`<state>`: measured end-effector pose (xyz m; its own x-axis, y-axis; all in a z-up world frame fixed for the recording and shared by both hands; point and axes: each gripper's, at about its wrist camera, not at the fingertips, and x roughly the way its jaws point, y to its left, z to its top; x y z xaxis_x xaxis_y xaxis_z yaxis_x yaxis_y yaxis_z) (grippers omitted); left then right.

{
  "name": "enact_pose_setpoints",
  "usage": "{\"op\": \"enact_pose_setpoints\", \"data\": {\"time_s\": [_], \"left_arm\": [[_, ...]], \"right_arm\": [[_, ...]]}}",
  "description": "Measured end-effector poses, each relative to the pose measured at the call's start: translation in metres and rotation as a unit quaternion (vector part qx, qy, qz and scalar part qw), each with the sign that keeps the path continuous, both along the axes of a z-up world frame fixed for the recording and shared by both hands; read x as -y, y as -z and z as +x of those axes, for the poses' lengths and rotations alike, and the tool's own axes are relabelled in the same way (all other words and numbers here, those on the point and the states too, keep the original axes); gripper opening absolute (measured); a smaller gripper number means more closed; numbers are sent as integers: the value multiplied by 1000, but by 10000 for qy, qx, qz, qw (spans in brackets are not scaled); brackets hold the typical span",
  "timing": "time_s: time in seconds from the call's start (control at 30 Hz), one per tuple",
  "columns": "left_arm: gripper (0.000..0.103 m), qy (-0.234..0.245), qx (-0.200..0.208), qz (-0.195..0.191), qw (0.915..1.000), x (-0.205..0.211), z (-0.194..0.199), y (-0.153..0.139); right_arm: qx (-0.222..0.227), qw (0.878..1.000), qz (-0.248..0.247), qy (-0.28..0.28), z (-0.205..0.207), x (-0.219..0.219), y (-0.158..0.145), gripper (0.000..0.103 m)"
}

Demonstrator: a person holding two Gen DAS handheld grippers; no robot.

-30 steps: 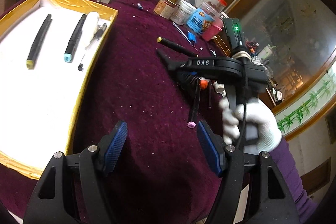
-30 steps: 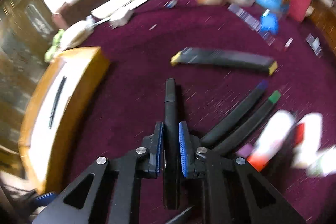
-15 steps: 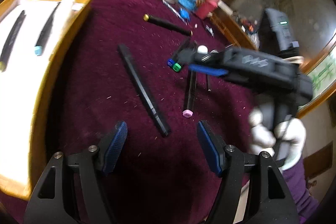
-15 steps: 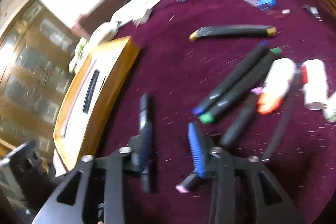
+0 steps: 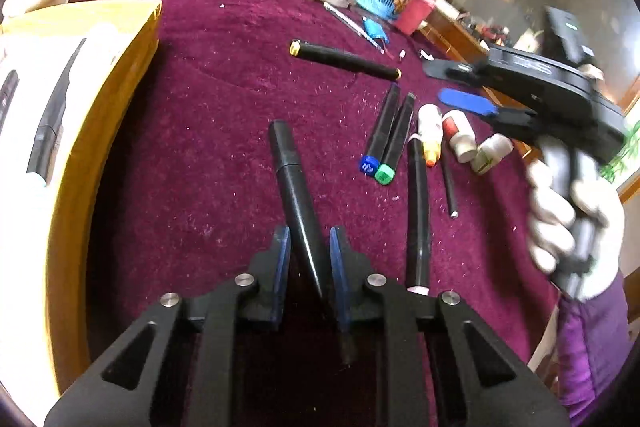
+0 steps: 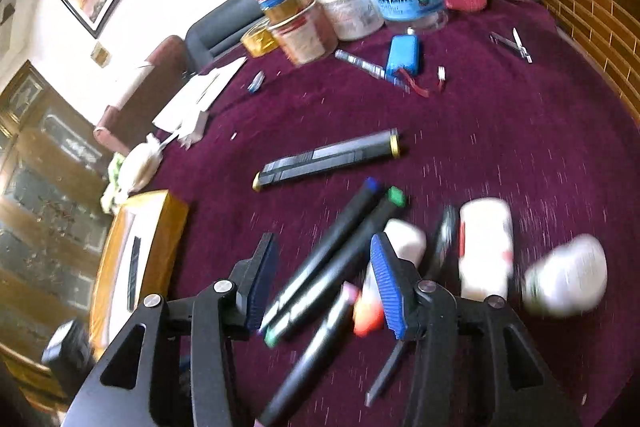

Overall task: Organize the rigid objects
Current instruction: 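Grasp a black marker with the left gripper while the right reaches the pile, then grasp a yellow-ended black marker from the pile with the right gripper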

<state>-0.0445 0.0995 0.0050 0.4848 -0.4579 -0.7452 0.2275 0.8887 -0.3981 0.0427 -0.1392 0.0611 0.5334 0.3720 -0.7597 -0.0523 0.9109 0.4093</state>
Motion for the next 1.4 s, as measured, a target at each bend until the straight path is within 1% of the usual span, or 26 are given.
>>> {"op": "enact_pose_setpoints", "data": {"time_s": [0.07, 0.13, 0.2, 0.23, 0.3, 0.4, 0.47, 0.53, 0.57, 0.63, 0.7, 0.73, 0.77, 0.8, 0.87, 0.9, 0.97, 1.03, 1.07, 1.1, 1.17, 1.27, 1.3, 1.33, 1.37, 1.4], "left_arm": [[18, -43, 117, -134, 9998, 0, 2, 2], [18, -47, 74, -363, 9993, -5, 3, 3], [18, -87, 16, -611, 9981, -10, 6, 6], [18, -102, -6, -705, 9975, -12, 7, 7], [18, -116, -21, -771, 9970, -13, 8, 8], [19, -109, -7, -738, 9972, -12, 7, 7], [19, -119, -19, -796, 9968, -13, 7, 7], [19, -123, -24, -818, 9966, -13, 7, 7], [19, -122, -23, -815, 9966, -13, 7, 7], [19, -130, -27, -844, 9963, -14, 7, 7], [19, -131, -29, -852, 9963, -14, 7, 8], [19, -132, -30, -855, 9962, -14, 7, 8], [19, -133, -31, -858, 9962, -15, 8, 8], [19, -133, -32, -860, 9962, -15, 8, 8], [19, -134, -31, -862, 9962, -15, 8, 9], [19, -135, -31, -864, 9962, -16, 7, 8], [19, -135, -28, -850, 9963, -16, 8, 9], [19, -135, -25, -839, 9964, -15, 7, 9], [19, -136, -25, -841, 9964, -15, 7, 9], [19, -136, -23, -837, 9964, -15, 7, 9], [19, -140, -21, -830, 9965, -15, 7, 8], [19, -144, -18, -824, 9965, -15, 7, 8], [19, -147, -18, -824, 9965, -15, 7, 8], [19, -148, -16, -825, 9965, -15, 7, 8], [19, -148, -19, -827, 9965, -15, 6, 8], [19, -150, -20, -828, 9965, -15, 6, 8]], "right_arm": [[146, 9990, -424, -27, 14, -11, -2, 43], [216, 9944, -1005, -233, 33, -28, -1, 44], [266, 9853, -1591, -564, 45, -49, 3, 44], [256, 9806, -1793, -754, 48, -57, 6, 44], [237, 9652, -2321, -1178, 54, -78, 15, 44], [412, 9291, -3277, -1664, 57, -107, 27, 44], [478, 9159, -3555, -1800, 64, -116, 35, 44], [349, 9093, -3668, -1935, 69, -121, 44, 42], [401, 9108, -3623, -1939, 69, -122, 43, 37], [336, 9107, -3614, -1970, 72, -129, 42, 32], [257, 9123, -3539, -2047, 70, -135, 37, 16], [149, 9184, -3350, -2101, 69, -136, 34, 8], [-110, 9282, -2987, -2215, 70, -138, 32, 0], [-386, 9348, -2656, -2326, 67, -141, 34, 0], [-413, 9275, -2846, -2388, 59, -150, 37, 0], [-377, 9285, -2820, -2387, 57, -151, 35, 0], [-115, 9414, -2521, -2236, 56, -146, 21, 2], [226, 9455, -2637, -1899, 60, -137, 6, 19], [305, 9468, -2669, -1772, 63, -131, 2, 44], [364, 9459, -2729, -1718, 66, -126, 1, 63], [416, 9403, -2901, -1728, 71, -122, 7, 64], [212, 9274, -3213, -1905, 82, -118, 29, 64], [193, 9203, -3389, -1943, 83, -119, 37, 62], [210, 9186, -3424, -1964, 82, -120, 42, 61], [232, 9248, -3251, -1962, 81, -118, 41, 43], [97, 9342, -2968, -1977, 83, -115, 40, 32]]}}
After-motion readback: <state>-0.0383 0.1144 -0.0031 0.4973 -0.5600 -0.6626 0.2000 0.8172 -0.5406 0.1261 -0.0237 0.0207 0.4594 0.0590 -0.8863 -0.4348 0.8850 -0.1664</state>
